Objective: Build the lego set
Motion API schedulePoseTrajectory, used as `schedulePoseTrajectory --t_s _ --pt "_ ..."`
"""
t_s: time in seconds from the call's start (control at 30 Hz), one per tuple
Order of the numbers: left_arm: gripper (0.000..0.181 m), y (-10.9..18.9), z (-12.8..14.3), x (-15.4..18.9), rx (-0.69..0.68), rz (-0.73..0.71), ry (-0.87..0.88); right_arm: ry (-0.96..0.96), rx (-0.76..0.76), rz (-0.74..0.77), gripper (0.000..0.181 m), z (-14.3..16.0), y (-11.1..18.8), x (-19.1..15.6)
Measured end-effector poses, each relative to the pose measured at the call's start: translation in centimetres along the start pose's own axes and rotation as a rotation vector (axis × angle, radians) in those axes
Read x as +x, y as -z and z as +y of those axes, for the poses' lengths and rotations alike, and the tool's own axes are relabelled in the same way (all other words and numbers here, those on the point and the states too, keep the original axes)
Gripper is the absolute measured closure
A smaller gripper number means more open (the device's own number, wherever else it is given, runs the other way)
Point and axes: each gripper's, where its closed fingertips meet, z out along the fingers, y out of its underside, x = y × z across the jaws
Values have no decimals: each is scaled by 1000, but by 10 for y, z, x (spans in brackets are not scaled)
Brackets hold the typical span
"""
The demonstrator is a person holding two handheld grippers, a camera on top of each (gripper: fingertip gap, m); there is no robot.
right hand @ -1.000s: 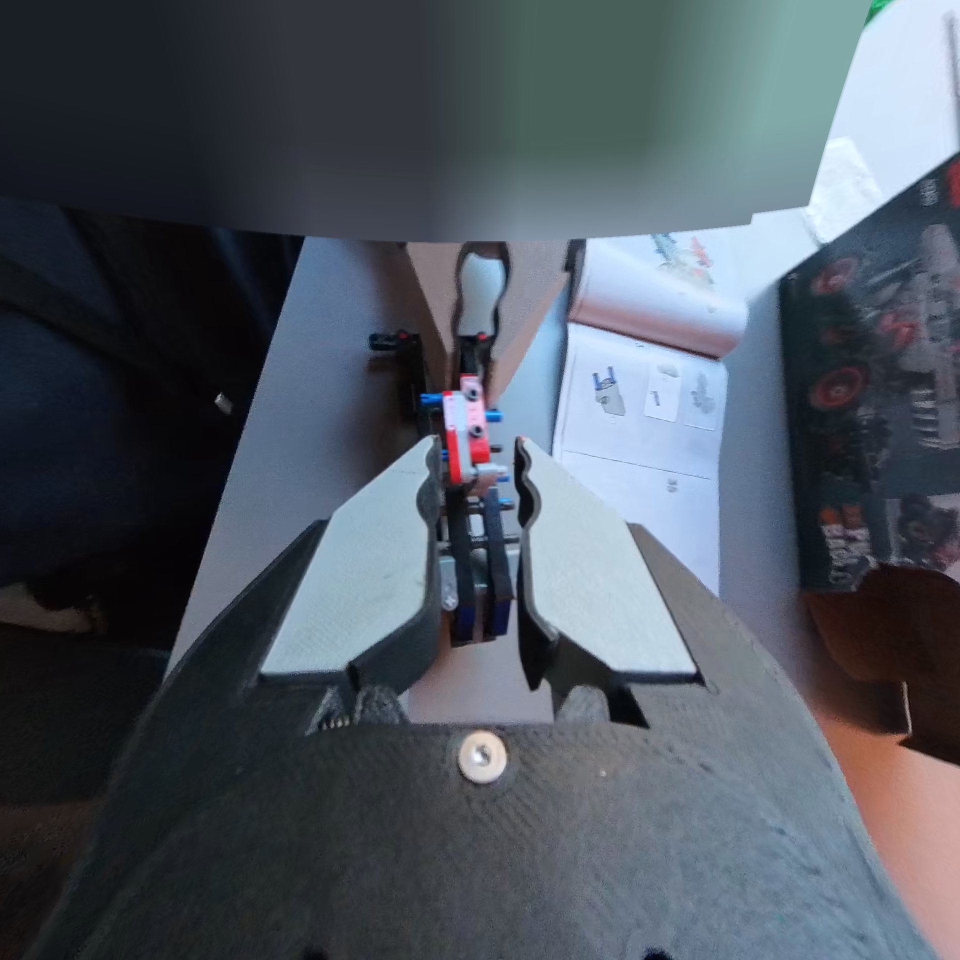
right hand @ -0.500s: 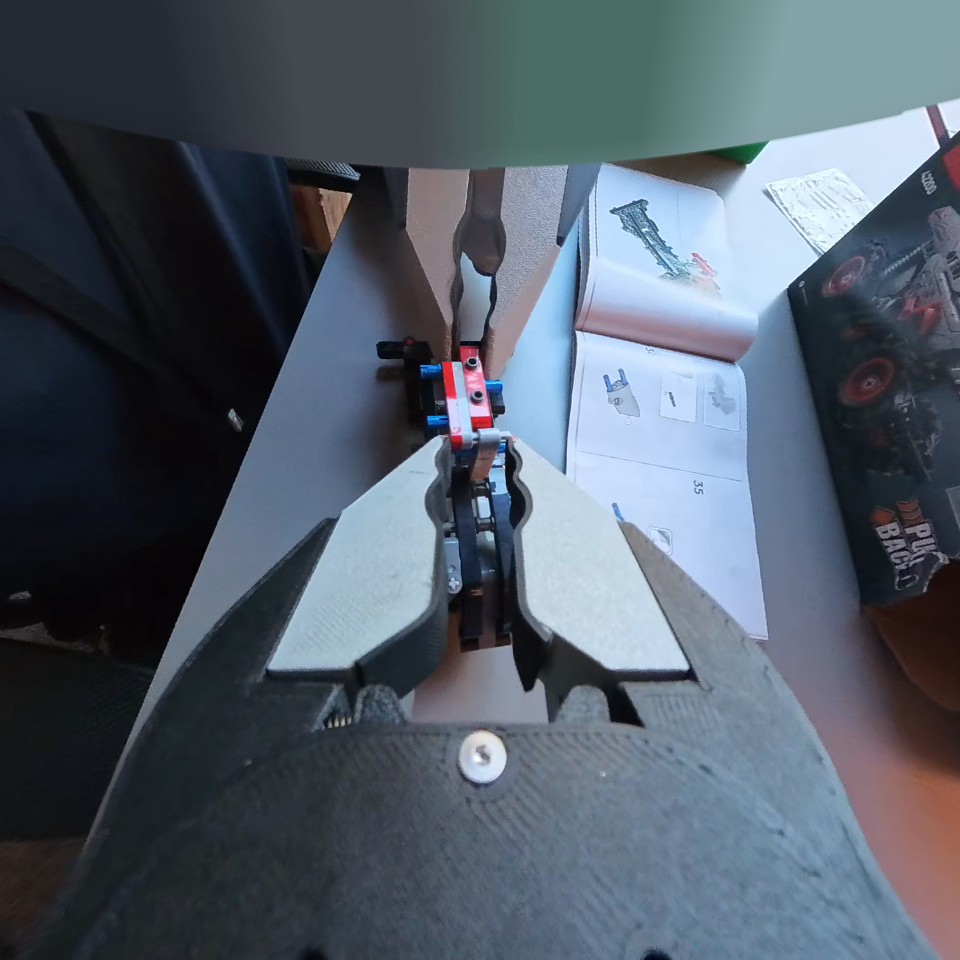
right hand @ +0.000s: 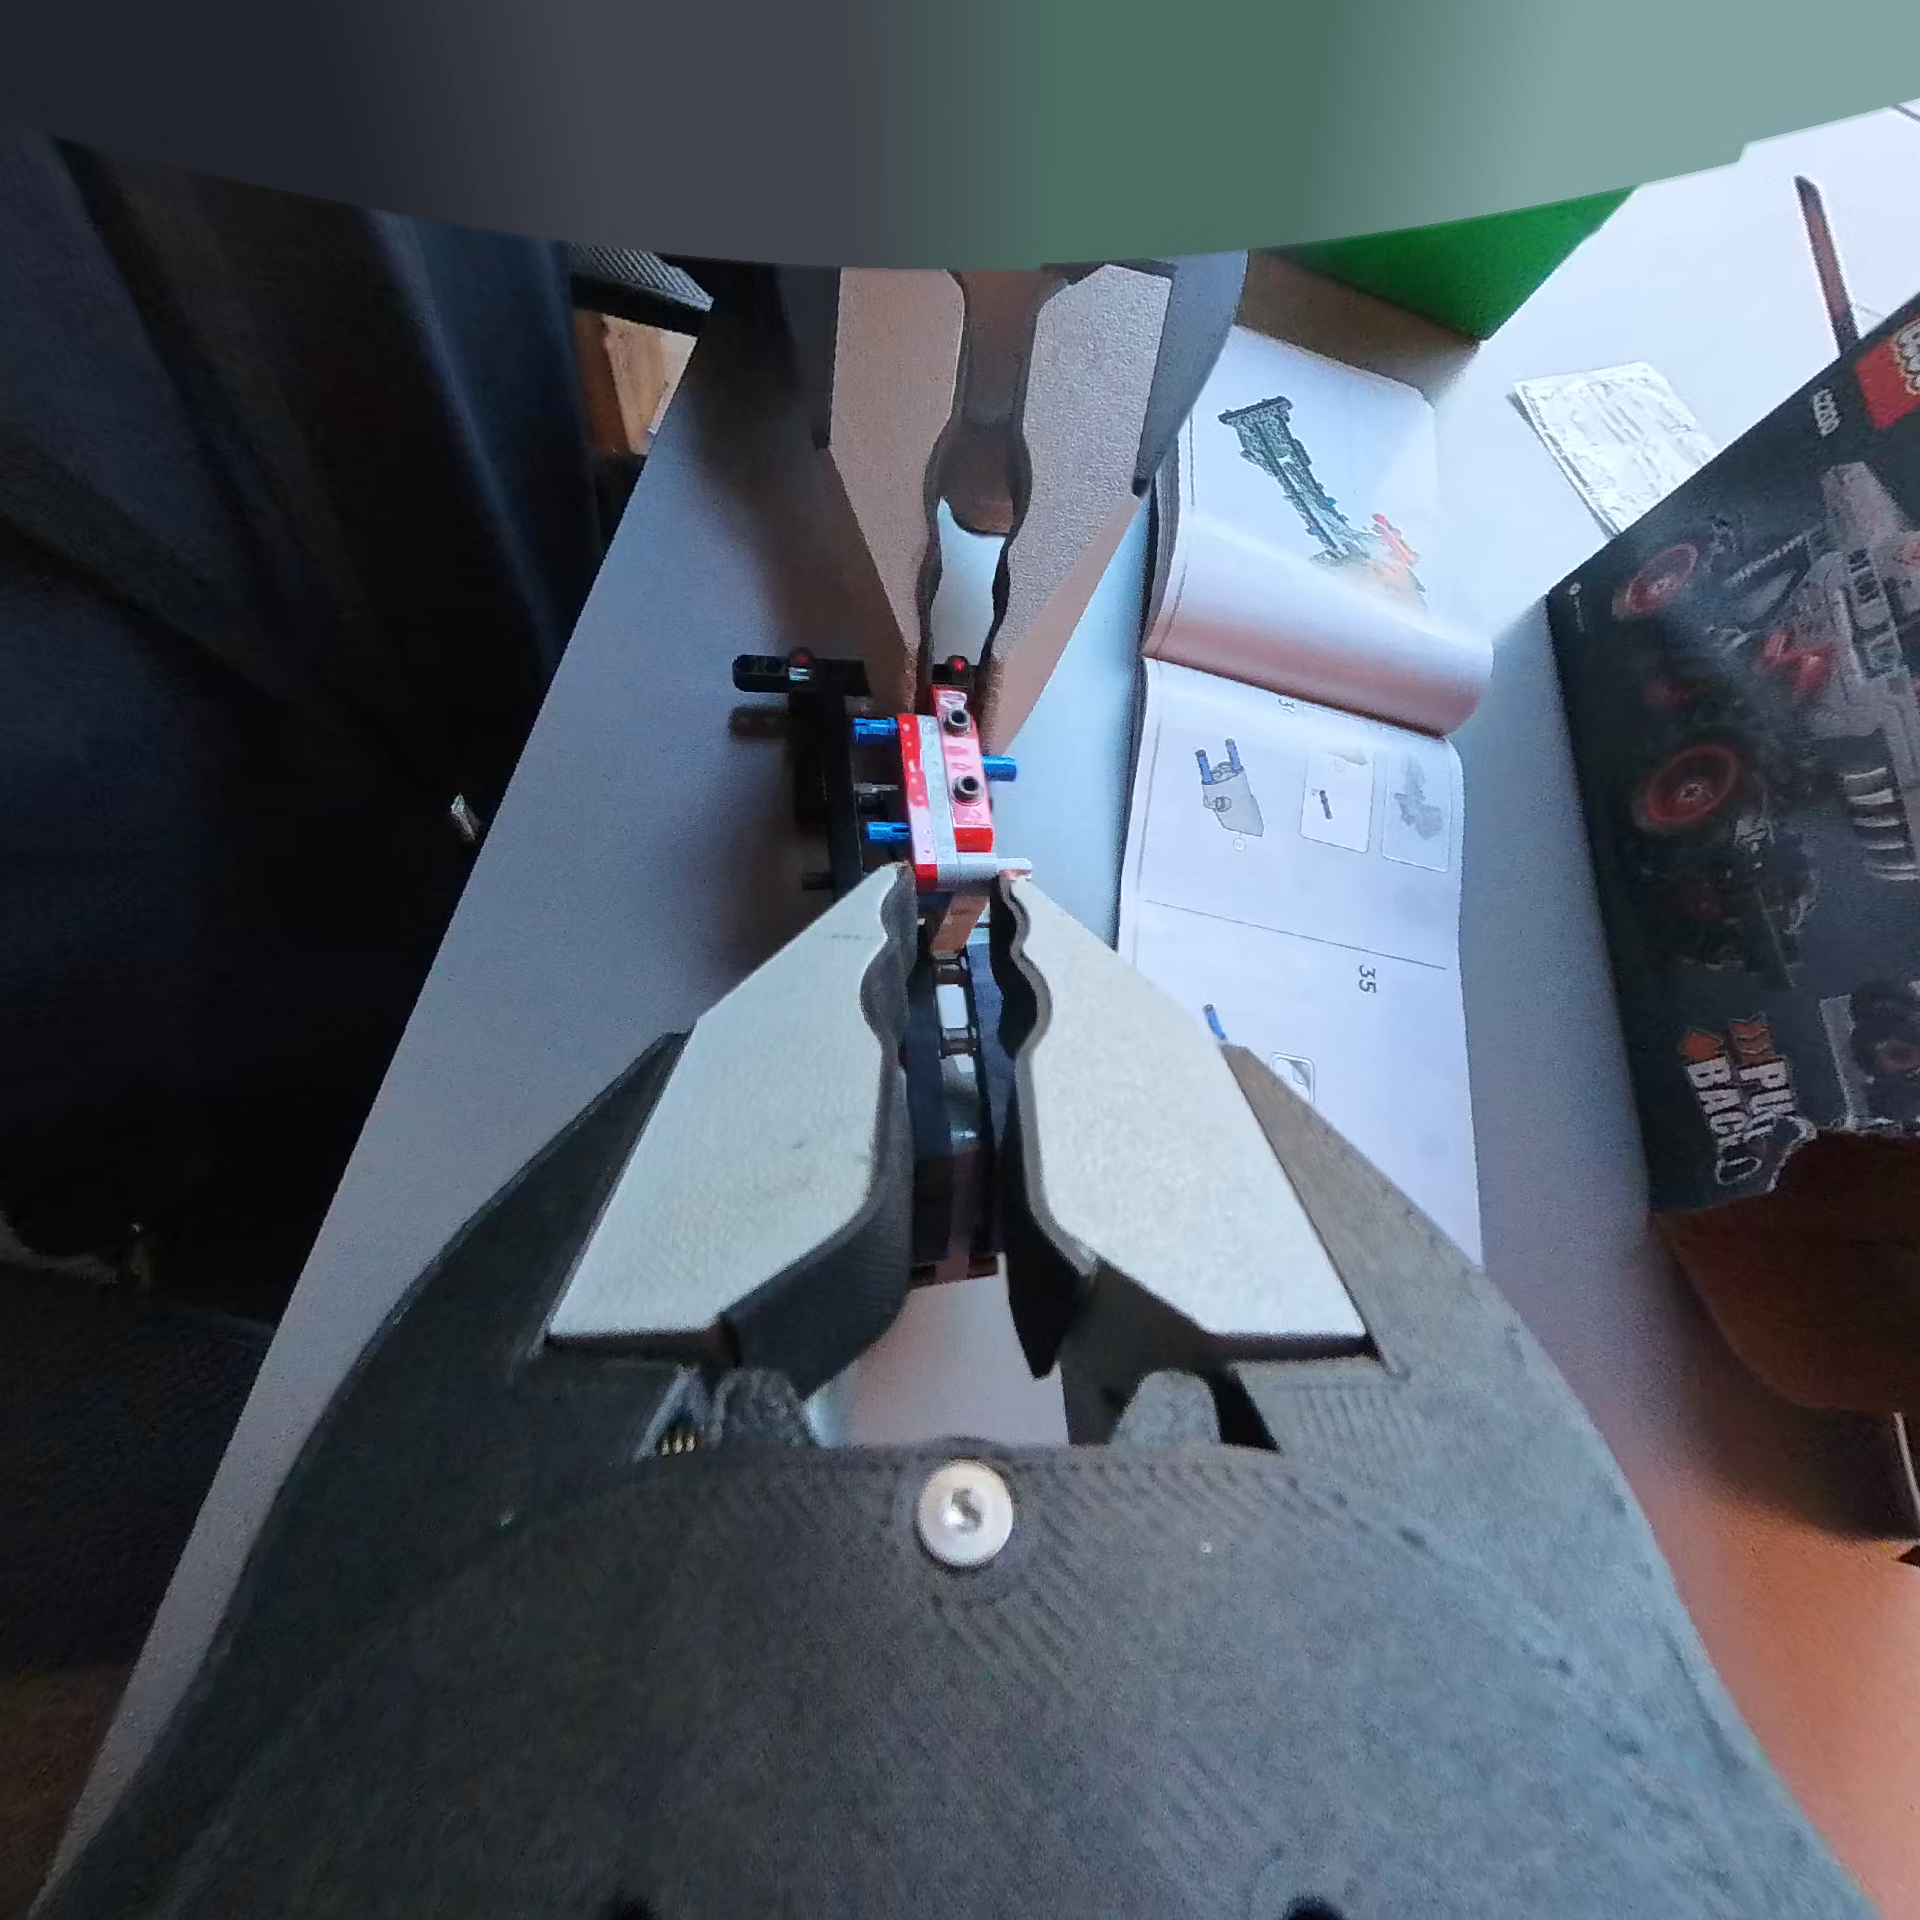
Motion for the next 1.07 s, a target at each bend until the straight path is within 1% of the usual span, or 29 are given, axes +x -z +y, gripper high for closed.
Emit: schedulePoseTrajectory --t_s 0.07,0.13,0.2,0.23,0.3,0.33,0.4,0.47,0.53,0.63,0.73,0.8,0.87,1.0,1.07 --pt "175 1 0 0 3 3 7 -24 12 -10 170 -1 -1 1" --pt "175 1 0 -2 9 -4 12 -98 35 -22 170 -1 -1 3" --pt "175 2 0 -2 11 8 29 -131 39 -16 169 -1 2 2" --pt "175 3 0 -2 11 7 26 -130 38 12 164 0 5 4" --pt "172 6 1 -3 12 4 33 -138 75 54 165 1 21 2" --pt "167 8 1 -6 16 -9 43 -161 94 66 164 3 30 -2" --pt "162 16 -1 -9 30 -29 63 -224 64 87 152 21 48 -13" --pt "159 26 -2 -11 34 -57 88 -253 4 135 152 46 63 -28" --pt "156 37 0 -8 13 -92 102 -281 -45 175 146 68 74 -46" --pt "156 52 3 4 -42 -170 93 -314 -92 148 135 91 76 -78" --pt "156 58 0 29 -84 -204 91 -296 -114 156 131 106 70 -96" --pt "155 53 2 51 -127 -197 89 -262 -134 170 129 113 61 -99" --pt "155 41 6 72 -174 -182 74 -228 -181 155 128 119 49 -101" --pt "156 8 13 106 -210 -143 38 -234 -150 105 143 109 32 -100" --pt "157 -9 16 117 -201 -131 29 -264 -102 103 143 103 24 -98"
